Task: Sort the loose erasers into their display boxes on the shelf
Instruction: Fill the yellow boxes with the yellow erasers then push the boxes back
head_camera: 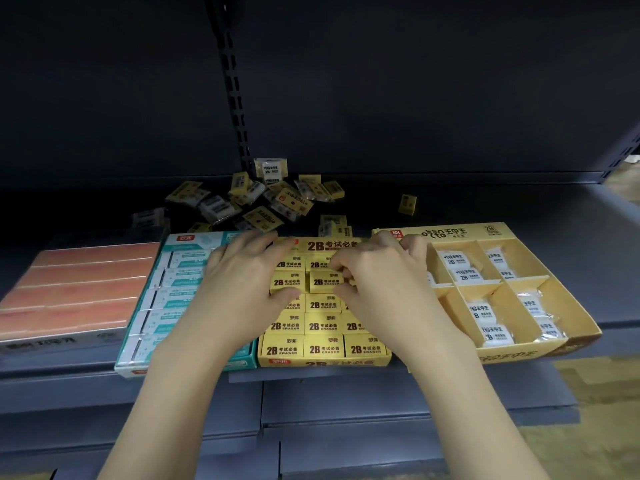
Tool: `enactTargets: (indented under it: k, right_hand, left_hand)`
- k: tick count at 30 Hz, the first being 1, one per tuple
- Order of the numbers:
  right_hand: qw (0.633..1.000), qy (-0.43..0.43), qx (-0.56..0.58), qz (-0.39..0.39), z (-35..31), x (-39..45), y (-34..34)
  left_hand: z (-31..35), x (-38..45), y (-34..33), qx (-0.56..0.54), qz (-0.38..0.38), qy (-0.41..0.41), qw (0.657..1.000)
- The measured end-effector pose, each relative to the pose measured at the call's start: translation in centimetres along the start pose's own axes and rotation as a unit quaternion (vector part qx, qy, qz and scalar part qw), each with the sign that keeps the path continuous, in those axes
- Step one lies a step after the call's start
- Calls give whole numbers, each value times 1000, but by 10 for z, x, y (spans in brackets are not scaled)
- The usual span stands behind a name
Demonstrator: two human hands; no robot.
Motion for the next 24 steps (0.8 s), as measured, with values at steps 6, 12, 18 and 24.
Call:
enactTargets:
  k: [6, 12, 18, 24]
  right_hand:
    - [1000, 1, 4, -10, -2, 2, 0]
    - [1000, 17, -1, -9, -6, 4, -2]
    - [1000, 22, 22, 1, -1, 4, 2]
    - [998, 19, 62, 22, 22, 13, 8]
  left_hand:
    - [-1, 4, 4, -10, 9, 8, 1000]
    - [-1, 4, 3, -30, -3, 8, 1000]
    - [2, 14, 12, -9, 1, -25, 1000]
    - [12, 59, 27, -32, 48, -111, 992]
Point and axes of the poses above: each hand's wrist, its own x-axis towards the middle knuckle, its own y-axis out of the back of the hand, z = x × y, the point moved 2 cm from there along x, towards the middle knuckle, and after that the axes turned 13 degrees about z, right-handed, at the moved point
